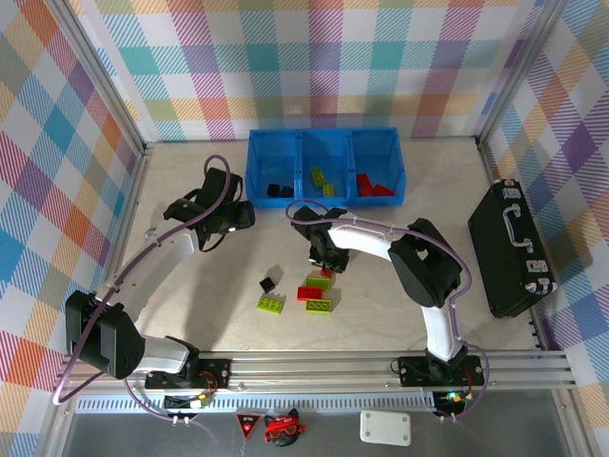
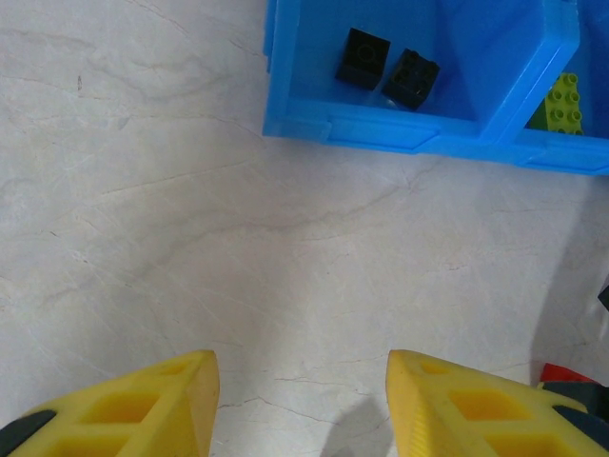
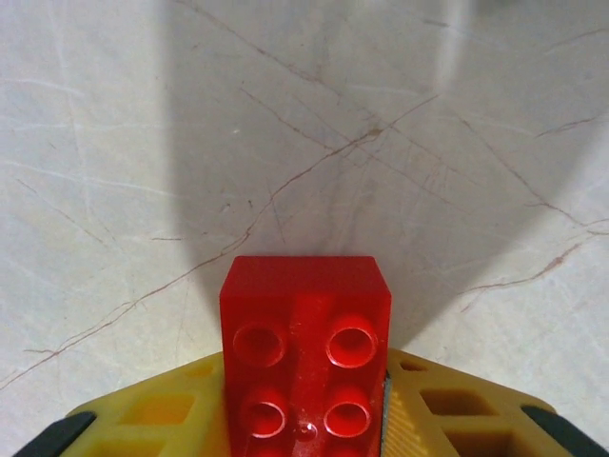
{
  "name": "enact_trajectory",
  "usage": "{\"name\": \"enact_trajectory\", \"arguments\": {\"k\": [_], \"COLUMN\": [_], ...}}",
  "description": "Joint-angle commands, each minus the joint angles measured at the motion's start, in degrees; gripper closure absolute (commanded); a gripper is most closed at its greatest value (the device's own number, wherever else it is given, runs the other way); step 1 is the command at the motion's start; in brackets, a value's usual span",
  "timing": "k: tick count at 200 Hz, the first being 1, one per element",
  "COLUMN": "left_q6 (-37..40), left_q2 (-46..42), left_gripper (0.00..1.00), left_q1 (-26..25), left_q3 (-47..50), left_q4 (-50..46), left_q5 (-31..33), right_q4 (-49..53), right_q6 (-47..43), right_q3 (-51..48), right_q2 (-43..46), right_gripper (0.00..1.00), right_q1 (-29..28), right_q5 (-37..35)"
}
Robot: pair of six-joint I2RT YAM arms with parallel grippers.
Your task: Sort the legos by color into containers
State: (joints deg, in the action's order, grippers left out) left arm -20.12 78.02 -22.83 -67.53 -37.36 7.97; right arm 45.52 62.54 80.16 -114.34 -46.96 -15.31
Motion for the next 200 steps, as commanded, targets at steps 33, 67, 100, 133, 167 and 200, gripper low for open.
{"name": "enact_trajectory", "arguments": {"k": [33,67,100,133,167,200], "left_q6": [-0.45,-0.90,-1.08,-1.16,-1.24,-1.55], "left_q2": [2.13,3.27,3.72,3.76,3.13,2.32], "left_gripper": [0.50,0.51,0.50,0.51,0.51,0.51], "left_q1": [-0.83,-1.34,-1.43,-1.43,-1.58,-1.60], "left_q3": [-1.42,-1.99,-2.26,-2.60,-2.65,-2.42], "left_q4": [1.15,1.55,1.52,0.74,-0.14,-0.84], "left_q5": [-2.20,-2.82,-2.93,-2.91,-2.69,-2.49], "right_q4": [2.38,1.11,-1.61,-3.80,-4.47,-4.12], "right_q6": [-2.07,-7.26,-14.04,-20.03,-26.45,-32.48], "right_q3": [-2.30,-4.07,-6.23,-7.70,-7.93,-6.21], "right_q2": [6.43,9.38,12.34,14.90,16.26,16.29], "right_gripper": [0.63,0.65,0.67,0.68,0.68,0.69], "right_q1": [-0.33,0.15,2.57,6.39,11.39,16.40], "right_q5": [-4.64,-5.45,-3.19,0.43,1.84,1.43]}}
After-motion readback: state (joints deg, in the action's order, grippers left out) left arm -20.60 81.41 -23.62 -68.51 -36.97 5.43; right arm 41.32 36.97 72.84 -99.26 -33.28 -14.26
